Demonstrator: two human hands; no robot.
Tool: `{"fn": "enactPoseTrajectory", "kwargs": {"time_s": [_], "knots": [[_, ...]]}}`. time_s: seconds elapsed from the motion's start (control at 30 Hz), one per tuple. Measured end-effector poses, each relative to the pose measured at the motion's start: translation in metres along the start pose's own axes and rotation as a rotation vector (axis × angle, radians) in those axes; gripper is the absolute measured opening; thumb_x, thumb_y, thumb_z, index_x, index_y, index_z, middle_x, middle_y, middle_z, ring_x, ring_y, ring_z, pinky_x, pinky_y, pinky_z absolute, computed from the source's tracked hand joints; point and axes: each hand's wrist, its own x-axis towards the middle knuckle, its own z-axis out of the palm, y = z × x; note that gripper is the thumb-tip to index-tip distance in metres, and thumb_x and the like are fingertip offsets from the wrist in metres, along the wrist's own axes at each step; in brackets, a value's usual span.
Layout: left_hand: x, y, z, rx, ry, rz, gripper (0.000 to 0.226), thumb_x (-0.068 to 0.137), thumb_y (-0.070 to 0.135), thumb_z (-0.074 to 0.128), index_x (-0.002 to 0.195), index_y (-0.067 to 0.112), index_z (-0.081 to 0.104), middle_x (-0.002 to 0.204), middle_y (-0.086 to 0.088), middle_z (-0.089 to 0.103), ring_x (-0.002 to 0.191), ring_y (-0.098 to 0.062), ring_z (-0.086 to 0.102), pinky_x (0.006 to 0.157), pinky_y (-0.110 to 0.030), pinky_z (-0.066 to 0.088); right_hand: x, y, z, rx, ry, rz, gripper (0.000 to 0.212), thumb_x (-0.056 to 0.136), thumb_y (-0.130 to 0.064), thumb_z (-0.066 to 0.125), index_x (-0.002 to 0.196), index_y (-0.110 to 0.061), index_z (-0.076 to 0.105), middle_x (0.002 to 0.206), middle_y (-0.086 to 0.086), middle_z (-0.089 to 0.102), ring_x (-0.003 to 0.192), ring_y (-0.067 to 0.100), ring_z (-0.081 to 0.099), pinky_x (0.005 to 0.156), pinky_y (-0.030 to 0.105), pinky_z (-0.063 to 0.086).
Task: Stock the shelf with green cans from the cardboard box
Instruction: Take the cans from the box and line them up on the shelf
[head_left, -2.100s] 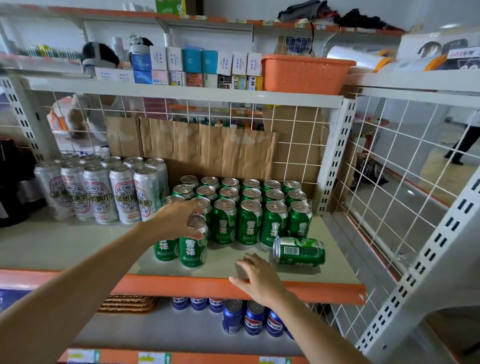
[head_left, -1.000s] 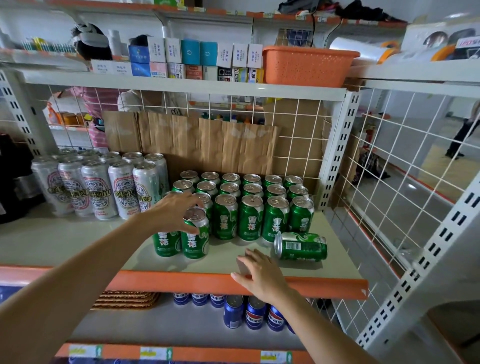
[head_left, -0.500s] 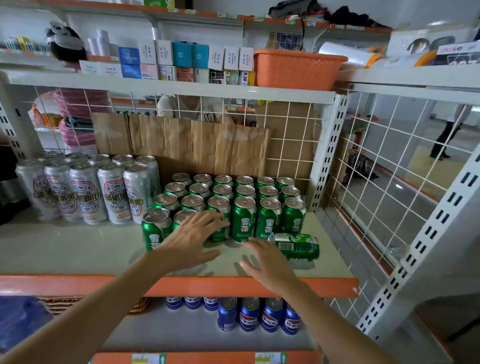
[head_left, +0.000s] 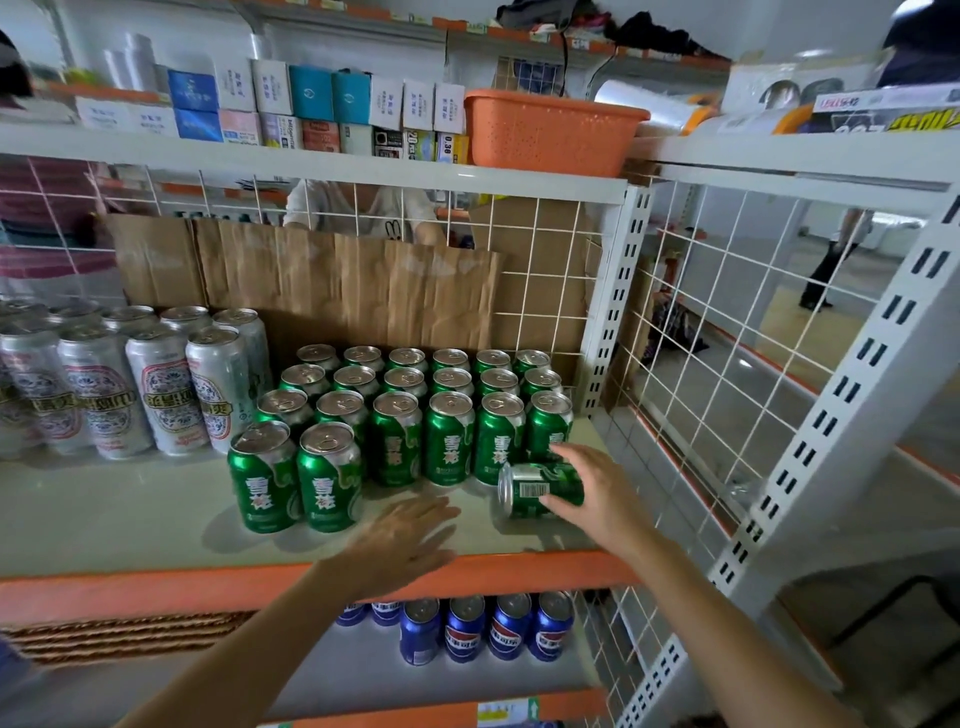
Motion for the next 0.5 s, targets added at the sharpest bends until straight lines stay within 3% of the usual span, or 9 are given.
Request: {"fn": "enactPoseTrajectory", "kwargs": {"time_s": [0.1, 0.27, 0.4, 0.5], "knots": [[0.004, -0.003, 0.008, -0.014, -0.019, -0.016, 0.123, 0.047, 0.09, -0.017, 0.147, 0.028, 0.02, 0.156, 0.008, 0.013, 0.143, -0.009, 0.009, 0.116, -0.03, 0.006, -0.003, 0.014, -0.003, 0.004, -0.009, 0.06, 0.073, 0.077, -0.049, 0.064, 0.139, -0.017, 0.041, 0.14, 0.002, 0.047, 0.128, 0.018, 0.044, 0.107, 0.037, 0.038], [0.011, -0.014, 0.021, -0.032, 0.027, -0.033, 0.122, 0.05, 0.092, -0.016, 0.145, 0.03, 0.027, 0.154, 0.009, 0.021, 0.141, -0.007, 0.015, 0.114, -0.027, 0.009, -0.006, 0.032, -0.001, 0.035, -0.077, 0.197, 0.088, 0.072, -0.048, 0.072, 0.144, -0.015, 0.033, 0.146, 0.002, 0.039, 0.134, 0.019, 0.036, 0.111, 0.034, 0.031], [0.008, -0.012, 0.019, -0.029, 0.029, -0.04, 0.121, 0.048, 0.092, -0.017, 0.144, 0.033, 0.028, 0.154, 0.012, 0.019, 0.141, -0.006, 0.015, 0.114, -0.027, 0.01, -0.007, 0.039, 0.001, 0.414, -0.11, 0.366, 0.103, 0.066, -0.032, 0.081, 0.148, -0.02, 0.021, 0.154, 0.002, 0.024, 0.14, 0.023, 0.025, 0.112, 0.041, 0.025], [0.008, -0.012, 0.018, -0.035, 0.025, -0.045, 0.121, 0.048, 0.093, -0.017, 0.144, 0.034, 0.029, 0.154, 0.013, 0.02, 0.141, -0.006, 0.015, 0.115, -0.028, 0.011, -0.004, 0.042, 0.005, 0.52, -0.122, 0.413, 0.103, 0.063, -0.024, 0.083, 0.147, -0.022, 0.024, 0.154, 0.004, 0.024, 0.14, 0.026, 0.025, 0.112, 0.046, 0.024]]}}
